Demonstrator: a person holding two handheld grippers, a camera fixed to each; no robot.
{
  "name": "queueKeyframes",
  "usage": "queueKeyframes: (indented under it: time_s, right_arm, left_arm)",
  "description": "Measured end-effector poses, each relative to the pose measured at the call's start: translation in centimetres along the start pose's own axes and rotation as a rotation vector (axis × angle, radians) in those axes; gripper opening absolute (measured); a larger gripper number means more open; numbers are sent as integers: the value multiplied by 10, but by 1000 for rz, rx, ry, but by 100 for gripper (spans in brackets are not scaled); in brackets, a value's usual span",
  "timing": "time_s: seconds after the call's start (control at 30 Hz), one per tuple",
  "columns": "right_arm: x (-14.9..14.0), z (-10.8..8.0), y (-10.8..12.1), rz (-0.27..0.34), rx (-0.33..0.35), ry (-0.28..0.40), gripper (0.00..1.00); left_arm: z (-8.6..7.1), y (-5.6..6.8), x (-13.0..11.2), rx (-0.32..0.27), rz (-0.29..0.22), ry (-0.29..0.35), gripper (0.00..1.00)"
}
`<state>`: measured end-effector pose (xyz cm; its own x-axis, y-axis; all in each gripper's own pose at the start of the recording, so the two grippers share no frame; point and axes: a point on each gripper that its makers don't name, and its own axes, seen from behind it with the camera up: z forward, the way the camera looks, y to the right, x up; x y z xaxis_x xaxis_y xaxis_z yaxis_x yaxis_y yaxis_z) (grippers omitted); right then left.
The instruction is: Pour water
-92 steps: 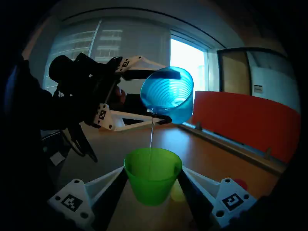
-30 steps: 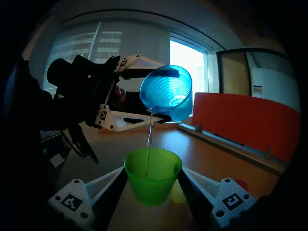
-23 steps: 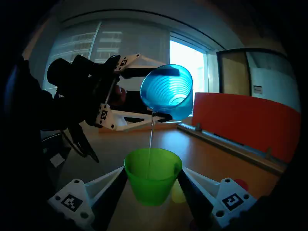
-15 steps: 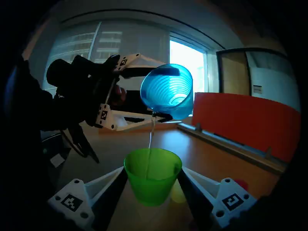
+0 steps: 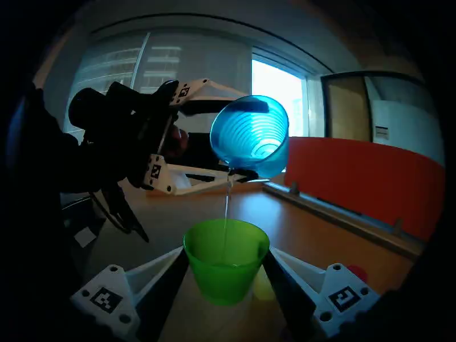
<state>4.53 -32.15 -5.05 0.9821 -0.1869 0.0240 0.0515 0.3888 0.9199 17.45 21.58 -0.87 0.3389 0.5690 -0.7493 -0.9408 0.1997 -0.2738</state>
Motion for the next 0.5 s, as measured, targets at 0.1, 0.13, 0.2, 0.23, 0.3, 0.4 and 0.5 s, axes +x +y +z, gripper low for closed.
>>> queueKeyframes:
  time_s: [0.1,0.13,0.2,0.23,0.3,0.4,0.5]
  right_arm:
    - [0,0,0,0,0,0,90]
    - [0,-1,0,0,0,0,90]
    - [0,-1,0,0,0,-1,90]
    - [0,-1,0,-1,-1,-1,90]
    - [0,0,0,-2,-1,-1,90]
    - [0,-1,-1,-1,0,0,90]
    - [0,-1,0,-1,-2,0,90]
  left_arm:
    - [0,1,0,-2,3,0,84]
    - [0,1,0,-3,4,0,84]
    - [0,3,0,-5,5,0,84]
    - [0,3,-1,-6,6,0,84]
    - [0,4,-1,-8,8,0,84]
    - [0,5,0,-9,12,1,84]
    - [1,4,-1,-7,15,0,84]
